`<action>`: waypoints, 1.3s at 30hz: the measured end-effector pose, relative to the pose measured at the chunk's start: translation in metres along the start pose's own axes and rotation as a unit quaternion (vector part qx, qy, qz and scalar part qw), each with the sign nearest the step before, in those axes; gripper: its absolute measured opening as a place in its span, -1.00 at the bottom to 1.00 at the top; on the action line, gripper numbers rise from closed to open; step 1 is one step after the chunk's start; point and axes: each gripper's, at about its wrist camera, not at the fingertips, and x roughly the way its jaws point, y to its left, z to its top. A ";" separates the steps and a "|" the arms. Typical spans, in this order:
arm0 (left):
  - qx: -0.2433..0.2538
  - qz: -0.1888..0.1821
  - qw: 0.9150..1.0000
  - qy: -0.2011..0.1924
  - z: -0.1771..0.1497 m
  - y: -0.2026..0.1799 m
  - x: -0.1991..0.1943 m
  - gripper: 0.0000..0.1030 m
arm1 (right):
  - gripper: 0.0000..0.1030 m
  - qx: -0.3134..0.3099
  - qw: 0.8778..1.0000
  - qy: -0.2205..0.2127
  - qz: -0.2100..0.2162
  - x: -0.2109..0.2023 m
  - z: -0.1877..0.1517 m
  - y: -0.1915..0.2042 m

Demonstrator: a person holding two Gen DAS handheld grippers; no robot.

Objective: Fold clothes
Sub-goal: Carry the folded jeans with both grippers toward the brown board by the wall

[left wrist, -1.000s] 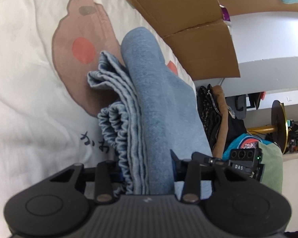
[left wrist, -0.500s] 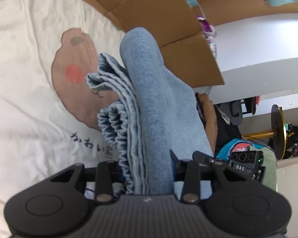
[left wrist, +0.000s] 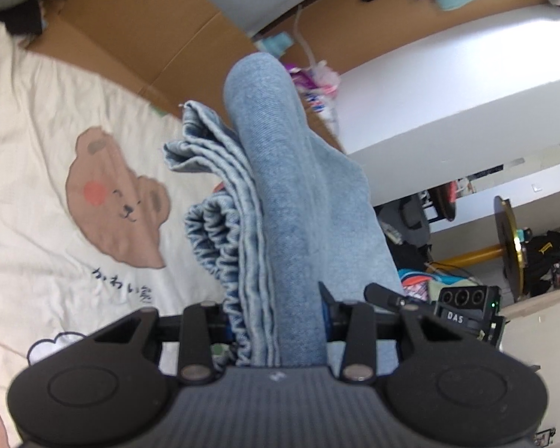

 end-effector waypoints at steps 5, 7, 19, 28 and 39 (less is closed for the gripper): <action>0.003 -0.004 1.000 -0.020 -0.001 -0.036 -0.023 -0.21 | -0.61 -0.020 1.000 -0.012 0.007 -0.029 0.013 0.036; 0.008 -0.001 1.000 -0.024 0.001 -0.049 -0.031 -0.21 | -0.61 -0.025 1.000 -0.016 0.008 -0.040 0.016 0.048; 0.045 -0.011 0.998 -0.042 -0.002 -0.135 -0.062 -0.21 | -0.61 -0.057 0.997 -0.046 0.008 -0.111 0.035 0.119; 0.077 -0.029 0.996 -0.043 -0.006 -0.198 -0.049 -0.21 | -0.61 -0.066 0.995 -0.079 -0.005 -0.179 0.047 0.141; 0.105 -0.062 0.992 -0.035 -0.010 -0.261 -0.003 -0.21 | -0.61 -0.077 0.989 -0.122 -0.030 -0.263 0.065 0.137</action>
